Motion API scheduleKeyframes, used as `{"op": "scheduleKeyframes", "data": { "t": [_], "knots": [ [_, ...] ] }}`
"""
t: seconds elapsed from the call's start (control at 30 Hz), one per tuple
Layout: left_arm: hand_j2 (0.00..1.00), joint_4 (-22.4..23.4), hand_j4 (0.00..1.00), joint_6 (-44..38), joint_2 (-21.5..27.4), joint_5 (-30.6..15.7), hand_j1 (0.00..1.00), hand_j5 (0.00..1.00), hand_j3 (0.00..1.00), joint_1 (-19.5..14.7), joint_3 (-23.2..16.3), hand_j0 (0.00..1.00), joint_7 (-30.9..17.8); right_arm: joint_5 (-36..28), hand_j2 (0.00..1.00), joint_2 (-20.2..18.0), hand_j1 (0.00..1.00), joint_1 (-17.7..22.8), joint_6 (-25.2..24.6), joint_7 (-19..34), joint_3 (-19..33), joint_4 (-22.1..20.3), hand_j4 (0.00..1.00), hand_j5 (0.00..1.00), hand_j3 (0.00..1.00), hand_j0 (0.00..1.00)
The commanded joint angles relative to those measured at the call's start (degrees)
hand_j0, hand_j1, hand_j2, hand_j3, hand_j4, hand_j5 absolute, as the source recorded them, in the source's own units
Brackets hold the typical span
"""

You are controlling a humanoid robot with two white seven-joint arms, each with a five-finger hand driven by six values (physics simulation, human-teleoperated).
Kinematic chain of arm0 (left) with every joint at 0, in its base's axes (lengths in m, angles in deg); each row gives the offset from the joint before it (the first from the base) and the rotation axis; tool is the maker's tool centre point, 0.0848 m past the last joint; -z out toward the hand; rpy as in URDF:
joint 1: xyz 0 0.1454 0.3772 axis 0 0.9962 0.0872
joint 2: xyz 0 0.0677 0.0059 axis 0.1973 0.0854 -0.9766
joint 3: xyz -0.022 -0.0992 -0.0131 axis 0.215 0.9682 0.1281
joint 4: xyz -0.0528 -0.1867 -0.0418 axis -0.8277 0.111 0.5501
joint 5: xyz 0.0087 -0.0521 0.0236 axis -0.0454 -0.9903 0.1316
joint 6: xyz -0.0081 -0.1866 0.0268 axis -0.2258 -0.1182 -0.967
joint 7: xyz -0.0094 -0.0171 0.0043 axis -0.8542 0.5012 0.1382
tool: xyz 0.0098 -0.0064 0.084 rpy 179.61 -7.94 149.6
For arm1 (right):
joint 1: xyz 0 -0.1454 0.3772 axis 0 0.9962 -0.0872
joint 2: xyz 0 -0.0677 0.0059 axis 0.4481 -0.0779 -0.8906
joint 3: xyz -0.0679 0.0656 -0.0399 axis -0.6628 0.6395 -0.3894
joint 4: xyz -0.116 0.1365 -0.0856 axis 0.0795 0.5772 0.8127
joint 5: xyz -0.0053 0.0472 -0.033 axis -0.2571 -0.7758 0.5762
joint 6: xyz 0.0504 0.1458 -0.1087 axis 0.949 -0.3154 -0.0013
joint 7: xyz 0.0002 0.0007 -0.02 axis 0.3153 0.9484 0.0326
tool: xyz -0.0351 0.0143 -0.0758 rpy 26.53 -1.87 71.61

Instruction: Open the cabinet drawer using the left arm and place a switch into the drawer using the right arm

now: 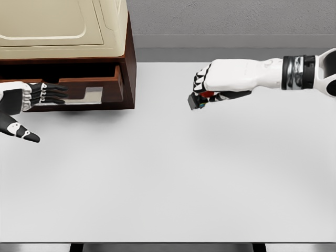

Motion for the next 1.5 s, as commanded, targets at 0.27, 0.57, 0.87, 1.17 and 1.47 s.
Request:
{"op": "scheduleKeyframes", "data": {
  "t": [0.27,0.57,0.87,1.17,1.47],
  "knots": [
    [1.0,-0.4,1.0,-5.0,1.0,-6.1,1.0,1.0,1.0,0.1,-0.3,1.0,0.0,-0.3,0.45,2.1,0.45,-4.2,-0.2,0.0,-1.6,-0.5,0.45,0.45,0.45,0.45],
    [1.0,-0.6,1.0,-7.4,1.0,-10.6,1.0,1.0,1.0,0.2,-0.3,1.0,0.0,-0.4,0.45,4.5,0.45,-7.7,-0.2,0.0,-3.5,-0.5,0.45,0.45,0.45,0.45],
    [1.0,-0.6,1.0,-10.3,1.6,-13.0,1.0,1.0,1.0,0.5,-0.5,1.0,0.0,-0.4,0.45,7.8,0.45,-10.6,-0.2,0.0,-5.4,-0.1,0.45,0.45,0.45,0.45],
    [1.0,-0.7,1.0,-10.3,1.6,-13.8,1.0,1.0,1.0,1.8,-0.5,1.0,0.0,-0.4,0.45,8.6,0.45,-12.6,-0.2,0.0,-5.9,-0.1,0.45,0.45,0.45,0.45],
    [1.0,-0.7,1.0,-10.2,1.7,-14.7,1.0,1.0,1.0,2.0,-0.6,1.0,0.0,-0.5,0.45,9.7,0.45,-13.5,-0.2,0.0,-6.0,-0.1,0.45,0.45,0.45,0.45]
  ]
}}
